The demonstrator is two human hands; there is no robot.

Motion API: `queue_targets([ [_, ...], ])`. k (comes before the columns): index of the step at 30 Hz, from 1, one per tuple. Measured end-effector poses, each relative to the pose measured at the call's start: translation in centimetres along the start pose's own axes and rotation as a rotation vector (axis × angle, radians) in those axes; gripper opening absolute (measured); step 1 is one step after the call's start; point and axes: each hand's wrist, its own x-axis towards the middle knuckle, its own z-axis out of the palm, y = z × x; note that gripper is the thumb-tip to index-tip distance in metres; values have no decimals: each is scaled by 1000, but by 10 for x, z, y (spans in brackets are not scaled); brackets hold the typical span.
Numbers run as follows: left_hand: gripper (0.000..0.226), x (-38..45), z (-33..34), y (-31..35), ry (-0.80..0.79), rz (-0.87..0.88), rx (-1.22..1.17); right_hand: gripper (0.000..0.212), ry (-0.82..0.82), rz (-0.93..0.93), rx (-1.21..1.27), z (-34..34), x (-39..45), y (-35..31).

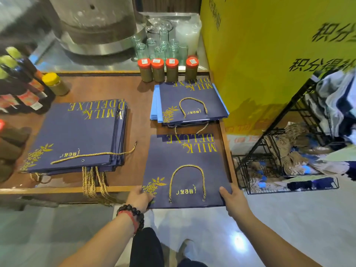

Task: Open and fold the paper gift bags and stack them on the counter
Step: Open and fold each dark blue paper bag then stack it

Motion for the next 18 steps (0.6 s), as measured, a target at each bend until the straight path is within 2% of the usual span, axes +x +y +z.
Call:
queue_targets([
  [4, 15, -35, -7, -1, -14, 71, 9, 15, 41, -93, -41, -19, -35, -9],
  [9, 11, -77, -4, 9, 16, 205, 23, 9, 74, -190, 33, -46, -69, -25],
  [13, 15, -99, 5, 33, 52, 318, 18, 18, 88, -246, 71, -65, -72, -45],
  [18, 19, -93, 16, 79, 82, 429, -14, 13, 168, -289, 76, -81, -56, -86],
])
